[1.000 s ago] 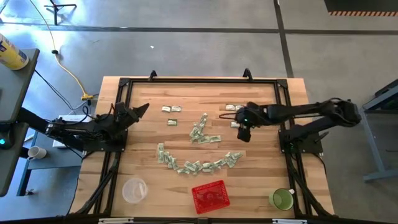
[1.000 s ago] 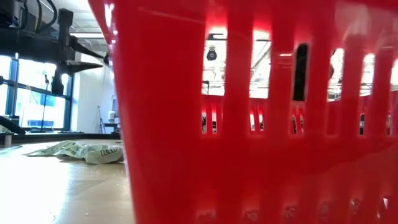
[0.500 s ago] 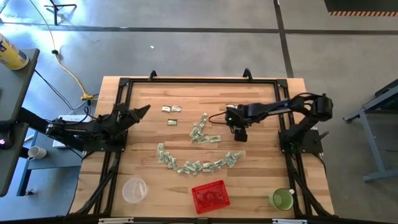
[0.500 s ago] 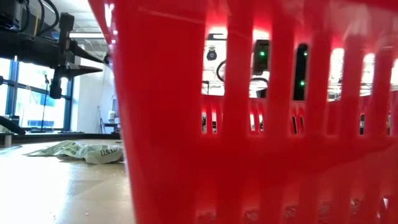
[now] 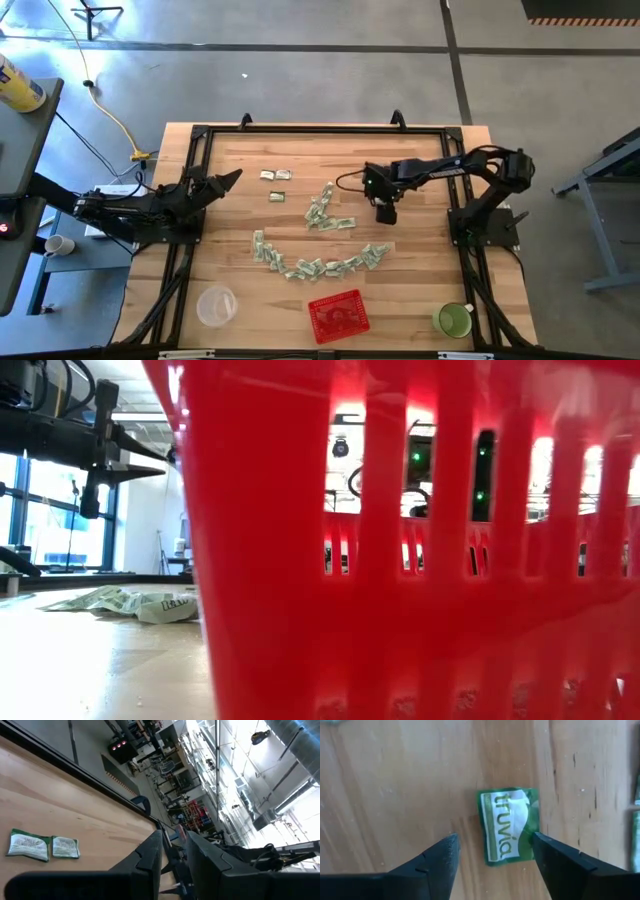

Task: Pick and place items into bin
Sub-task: Put the green stevia packet into the red bin

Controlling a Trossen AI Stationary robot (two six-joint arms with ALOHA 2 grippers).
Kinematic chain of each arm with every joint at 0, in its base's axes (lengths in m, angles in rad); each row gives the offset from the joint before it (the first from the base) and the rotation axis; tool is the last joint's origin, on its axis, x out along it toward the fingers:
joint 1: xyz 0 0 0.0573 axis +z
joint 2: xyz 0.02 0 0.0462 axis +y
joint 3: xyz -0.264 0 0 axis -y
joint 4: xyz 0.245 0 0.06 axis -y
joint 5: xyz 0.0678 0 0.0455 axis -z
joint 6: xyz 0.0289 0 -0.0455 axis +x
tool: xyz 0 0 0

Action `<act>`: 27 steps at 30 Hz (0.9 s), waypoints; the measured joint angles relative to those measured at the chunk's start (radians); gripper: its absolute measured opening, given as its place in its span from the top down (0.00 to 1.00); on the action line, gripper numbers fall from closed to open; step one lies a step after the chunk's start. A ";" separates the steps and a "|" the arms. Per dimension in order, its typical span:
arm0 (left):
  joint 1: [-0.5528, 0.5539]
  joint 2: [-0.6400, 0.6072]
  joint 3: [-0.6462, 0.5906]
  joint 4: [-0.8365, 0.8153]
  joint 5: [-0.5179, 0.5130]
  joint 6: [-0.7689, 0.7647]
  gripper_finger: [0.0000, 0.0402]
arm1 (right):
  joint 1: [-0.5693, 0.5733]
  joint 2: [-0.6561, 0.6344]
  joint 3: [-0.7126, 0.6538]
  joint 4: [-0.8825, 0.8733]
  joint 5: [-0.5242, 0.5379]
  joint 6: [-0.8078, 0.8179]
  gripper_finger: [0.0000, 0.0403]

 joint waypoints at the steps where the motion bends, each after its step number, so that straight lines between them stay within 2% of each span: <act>1: 0.000 0.000 0.000 0.000 0.000 0.000 0.69 | -0.013 0.003 0.000 0.005 -0.011 0.013 0.42; 7: 0.000 0.000 0.000 0.000 0.000 0.000 0.69 | -0.033 0.037 0.002 0.036 -0.008 0.079 0.61; 15: 0.000 0.000 0.000 0.000 -0.001 0.000 0.69 | 0.040 0.036 0.002 0.042 0.039 0.210 0.96; 20: 0.000 0.000 0.000 0.000 -0.002 0.000 0.69 | 0.084 -0.013 -0.002 0.046 0.006 0.342 0.95; 24: 0.000 0.000 0.000 -0.001 -0.003 0.001 0.69 | 0.138 -0.128 -0.004 0.050 -0.082 0.450 0.99; 27: 0.000 0.000 0.000 -0.001 -0.003 0.031 0.69 | 0.197 -0.215 -0.001 0.050 -0.075 0.561 0.98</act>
